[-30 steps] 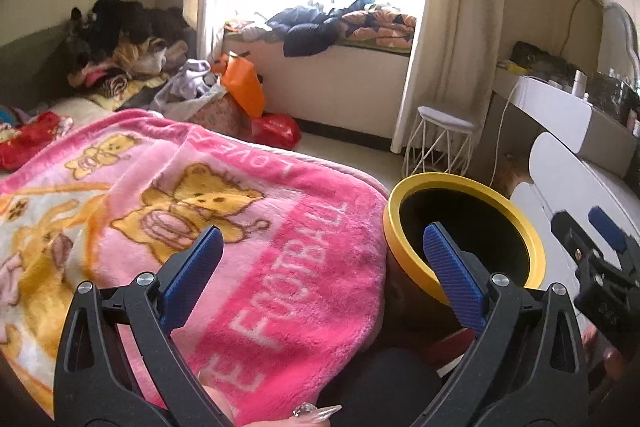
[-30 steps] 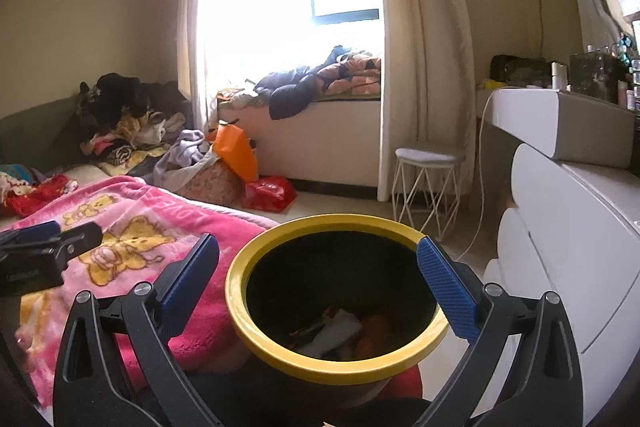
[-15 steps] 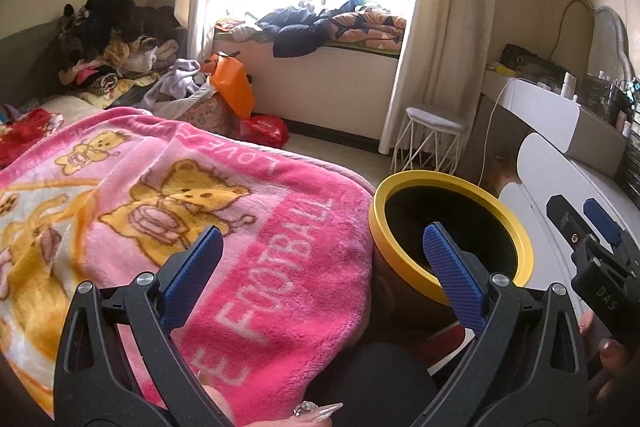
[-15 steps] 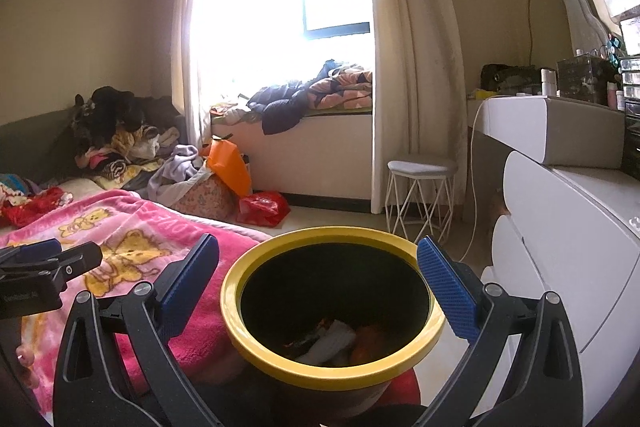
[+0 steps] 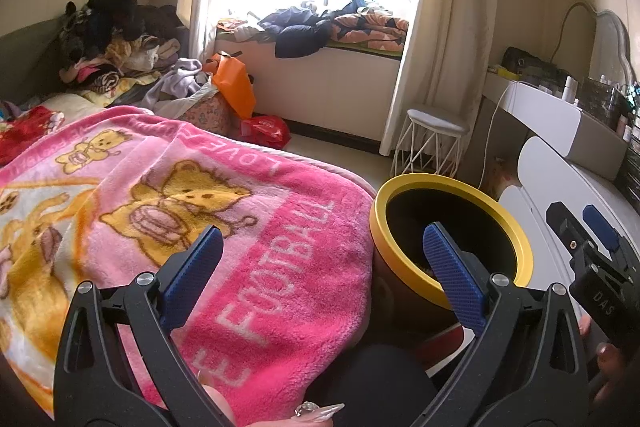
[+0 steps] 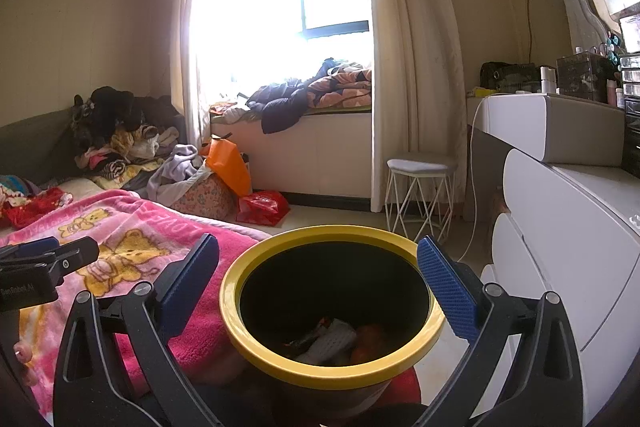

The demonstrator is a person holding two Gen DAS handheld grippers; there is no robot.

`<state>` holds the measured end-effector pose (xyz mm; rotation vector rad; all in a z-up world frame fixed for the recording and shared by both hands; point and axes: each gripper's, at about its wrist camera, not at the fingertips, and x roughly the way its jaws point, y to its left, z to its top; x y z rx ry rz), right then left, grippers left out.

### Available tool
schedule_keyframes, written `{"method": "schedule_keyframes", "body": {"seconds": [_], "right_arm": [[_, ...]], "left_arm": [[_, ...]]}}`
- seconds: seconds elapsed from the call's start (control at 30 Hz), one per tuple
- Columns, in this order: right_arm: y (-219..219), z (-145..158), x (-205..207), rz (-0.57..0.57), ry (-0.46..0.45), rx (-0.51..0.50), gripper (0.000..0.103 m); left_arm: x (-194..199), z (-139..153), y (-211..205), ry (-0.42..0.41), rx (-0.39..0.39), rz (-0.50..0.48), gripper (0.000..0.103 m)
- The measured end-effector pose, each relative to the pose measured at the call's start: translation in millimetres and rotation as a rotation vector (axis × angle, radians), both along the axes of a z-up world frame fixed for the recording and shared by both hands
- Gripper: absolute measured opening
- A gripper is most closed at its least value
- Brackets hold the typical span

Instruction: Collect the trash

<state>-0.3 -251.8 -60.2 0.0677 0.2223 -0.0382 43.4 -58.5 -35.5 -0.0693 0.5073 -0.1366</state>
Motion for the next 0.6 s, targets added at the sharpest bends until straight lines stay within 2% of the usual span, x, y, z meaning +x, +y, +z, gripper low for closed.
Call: {"method": "schedule_keyframes", "body": {"seconds": [0.6], "right_arm": [[-1.8,-0.3,-0.2,-0.001,0.004,0.006,0.097]], "left_arm": [[1.3,0.2,-0.7,0.006,0.002,0.011,0.092]]}}
